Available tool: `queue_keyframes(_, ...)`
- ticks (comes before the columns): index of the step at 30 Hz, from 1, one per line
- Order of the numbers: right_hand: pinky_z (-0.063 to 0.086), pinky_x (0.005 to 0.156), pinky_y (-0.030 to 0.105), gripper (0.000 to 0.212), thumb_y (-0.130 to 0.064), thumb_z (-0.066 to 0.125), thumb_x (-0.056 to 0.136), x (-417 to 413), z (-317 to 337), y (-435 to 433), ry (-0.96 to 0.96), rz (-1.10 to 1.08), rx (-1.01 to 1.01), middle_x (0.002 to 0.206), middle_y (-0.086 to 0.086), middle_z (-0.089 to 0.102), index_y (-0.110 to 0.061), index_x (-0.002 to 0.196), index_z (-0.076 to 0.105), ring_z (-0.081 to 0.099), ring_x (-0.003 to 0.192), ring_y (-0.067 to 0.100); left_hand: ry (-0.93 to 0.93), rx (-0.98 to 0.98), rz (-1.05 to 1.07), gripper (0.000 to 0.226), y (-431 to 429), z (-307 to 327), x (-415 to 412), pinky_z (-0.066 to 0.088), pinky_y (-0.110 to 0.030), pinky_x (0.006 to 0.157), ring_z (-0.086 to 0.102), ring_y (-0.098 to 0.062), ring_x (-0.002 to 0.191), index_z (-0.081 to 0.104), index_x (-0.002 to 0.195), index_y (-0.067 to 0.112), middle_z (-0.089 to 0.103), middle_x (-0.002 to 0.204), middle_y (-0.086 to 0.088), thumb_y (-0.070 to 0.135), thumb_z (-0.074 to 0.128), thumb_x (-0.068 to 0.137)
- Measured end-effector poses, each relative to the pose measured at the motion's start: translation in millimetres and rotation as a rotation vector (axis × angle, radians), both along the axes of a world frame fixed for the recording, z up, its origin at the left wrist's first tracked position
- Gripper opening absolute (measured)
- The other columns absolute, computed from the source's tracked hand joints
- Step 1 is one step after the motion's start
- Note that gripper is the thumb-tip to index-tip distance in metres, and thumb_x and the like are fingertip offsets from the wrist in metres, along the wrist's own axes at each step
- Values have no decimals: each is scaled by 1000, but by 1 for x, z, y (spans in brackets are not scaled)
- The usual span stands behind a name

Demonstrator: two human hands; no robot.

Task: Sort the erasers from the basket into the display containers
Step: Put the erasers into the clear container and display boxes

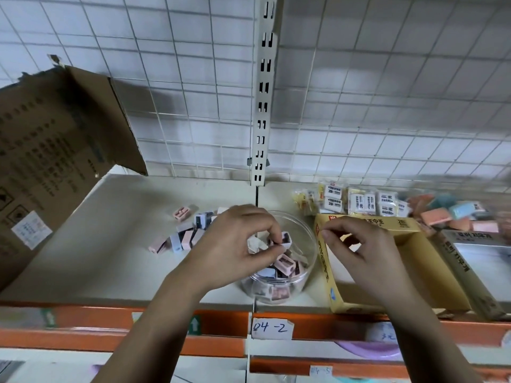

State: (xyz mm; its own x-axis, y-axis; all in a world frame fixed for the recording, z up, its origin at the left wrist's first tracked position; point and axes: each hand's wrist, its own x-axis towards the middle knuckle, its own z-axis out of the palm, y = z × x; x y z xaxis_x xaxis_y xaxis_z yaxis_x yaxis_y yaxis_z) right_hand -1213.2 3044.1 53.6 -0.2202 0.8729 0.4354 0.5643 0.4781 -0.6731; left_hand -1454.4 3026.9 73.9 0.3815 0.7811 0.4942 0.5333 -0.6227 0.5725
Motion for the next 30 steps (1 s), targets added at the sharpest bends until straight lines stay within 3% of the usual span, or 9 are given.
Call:
queue_keyframes(5, 47, 61, 14, 13, -13, 68, 88, 1, 3, 2, 18, -6, -22, 87, -20, 70, -25, 88, 72, 65, 73, 8, -35, 118, 151, 15, -1, 3, -15, 46, -19, 78, 63, -4, 88, 71, 84, 15, 69, 88, 9, 29, 68, 88)
queue_keyframes(9, 50, 67, 15, 19, -11, 68, 88, -6, 23, 12, 50, 80, -48, 88, -19, 71, -29, 90, 71, 66, 77, 8, -50, 170, 414, 13, -2, -14, -51, 50, -32, 72, 63, -12, 82, 70, 88, 14, 67, 88, 6, 24, 62, 91)
queue_keyframes(13, 52, 73, 19, 10, -10, 69, 87, -29, 50, 33, 10, 249, -89, 88, -13, 71, -19, 91, 73, 66, 84, 8, -27, 173, 583, 11, -4, -37, -84, 46, -21, 70, 62, -12, 79, 70, 86, 12, 68, 87, 2, 18, 61, 88)
queue_keyframes(18, 51, 73, 19, 10, -13, 71, 87, -75, 69, 71, -222, 461, -137, 94, -11, 70, -15, 96, 73, 65, 85, 4, 9, 173, 690, 23, -2, -59, -106, 41, -24, 64, 62, -18, 77, 70, 87, 14, 69, 87, -1, 28, 52, 89)
queue_keyframes(23, 49, 75, 17, 13, -21, 71, 87, -123, 62, 107, -513, 581, -228, 91, -18, 67, -18, 100, 74, 64, 85, -1, -14, 152, 732, 23, 2, -66, -105, 34, -9, 68, 60, -12, 77, 70, 91, 17, 70, 90, 0, 31, 52, 90)
queue_keyframes(26, 46, 80, 15, 23, -28, 70, 89, -142, 48, 126, -738, 612, -259, 103, -14, 69, -19, 109, 72, 62, 90, -2, 6, 146, 715, 22, 5, -72, -110, 41, -21, 70, 61, -13, 79, 69, 93, 17, 69, 91, 2, 31, 52, 92)
queue_keyframes(30, 44, 78, 17, 24, -26, 70, 88, -158, 30, 138, -819, 608, -273, 102, -6, 71, -15, 108, 73, 61, 86, 2, -35, 134, 725, 14, 5, -72, -111, 48, -30, 71, 62, -15, 79, 70, 92, 18, 68, 90, 4, 26, 58, 92)
